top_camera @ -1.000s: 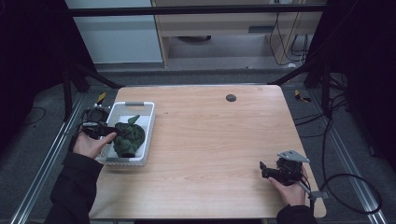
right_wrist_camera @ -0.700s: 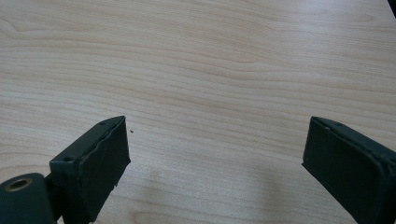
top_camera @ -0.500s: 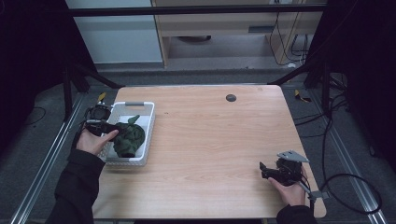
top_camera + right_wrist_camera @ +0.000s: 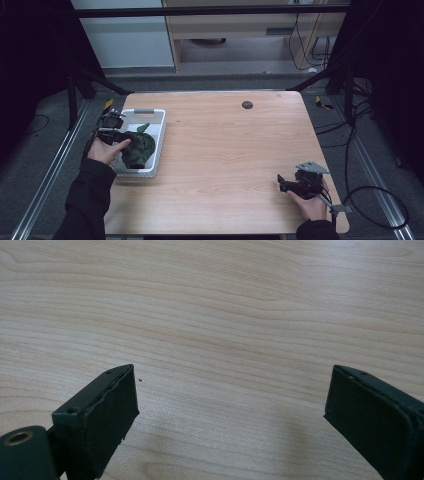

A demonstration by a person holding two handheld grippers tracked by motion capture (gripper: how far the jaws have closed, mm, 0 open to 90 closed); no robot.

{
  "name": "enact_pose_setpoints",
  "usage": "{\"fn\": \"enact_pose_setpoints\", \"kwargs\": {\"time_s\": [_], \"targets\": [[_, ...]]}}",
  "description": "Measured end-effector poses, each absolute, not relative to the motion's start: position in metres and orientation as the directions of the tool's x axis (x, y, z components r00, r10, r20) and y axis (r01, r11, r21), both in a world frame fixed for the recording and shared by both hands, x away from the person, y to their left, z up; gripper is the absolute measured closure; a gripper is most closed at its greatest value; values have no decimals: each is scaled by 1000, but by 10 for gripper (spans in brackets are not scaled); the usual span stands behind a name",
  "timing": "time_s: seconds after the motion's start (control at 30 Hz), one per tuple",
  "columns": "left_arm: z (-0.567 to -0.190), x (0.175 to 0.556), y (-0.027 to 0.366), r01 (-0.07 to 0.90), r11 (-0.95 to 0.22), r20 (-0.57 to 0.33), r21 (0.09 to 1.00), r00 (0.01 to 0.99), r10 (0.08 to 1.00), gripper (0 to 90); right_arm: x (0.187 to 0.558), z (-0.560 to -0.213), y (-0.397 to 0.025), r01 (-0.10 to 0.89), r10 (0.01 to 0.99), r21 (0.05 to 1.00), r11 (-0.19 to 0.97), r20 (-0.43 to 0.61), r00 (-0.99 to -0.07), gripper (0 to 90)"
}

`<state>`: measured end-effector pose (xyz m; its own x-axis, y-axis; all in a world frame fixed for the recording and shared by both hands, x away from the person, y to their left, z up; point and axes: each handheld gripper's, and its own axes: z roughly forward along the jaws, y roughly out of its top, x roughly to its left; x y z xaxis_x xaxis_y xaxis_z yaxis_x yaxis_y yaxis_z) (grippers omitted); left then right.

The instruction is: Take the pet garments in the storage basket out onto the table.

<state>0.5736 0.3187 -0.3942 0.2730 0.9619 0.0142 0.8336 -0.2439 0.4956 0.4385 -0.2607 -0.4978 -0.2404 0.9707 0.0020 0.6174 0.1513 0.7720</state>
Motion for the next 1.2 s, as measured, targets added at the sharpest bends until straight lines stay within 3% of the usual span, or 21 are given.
{"fn": "enact_pose_setpoints", "kwargs": {"time_s": [0.4, 0.7, 0.97, 1.2], "targets": [[-411, 582, 318, 855, -243, 12, 458, 267, 964, 168, 439, -500, -259, 624, 968, 763, 168, -6, -252, 63], [-420, 589, 318, 875, -236, 13, 424, 255, 967, 209, 439, -500, -259, 625, 967, 762, 172, -8, -256, 61], [-424, 591, 320, 882, -215, -16, 420, 243, 970, 346, 439, -500, -260, 626, 965, 760, 174, -6, -261, 60], [-425, 589, 322, 887, -203, -32, 415, 237, 971, 547, 440, -501, -260, 630, 965, 757, 172, -3, -260, 59]]}}
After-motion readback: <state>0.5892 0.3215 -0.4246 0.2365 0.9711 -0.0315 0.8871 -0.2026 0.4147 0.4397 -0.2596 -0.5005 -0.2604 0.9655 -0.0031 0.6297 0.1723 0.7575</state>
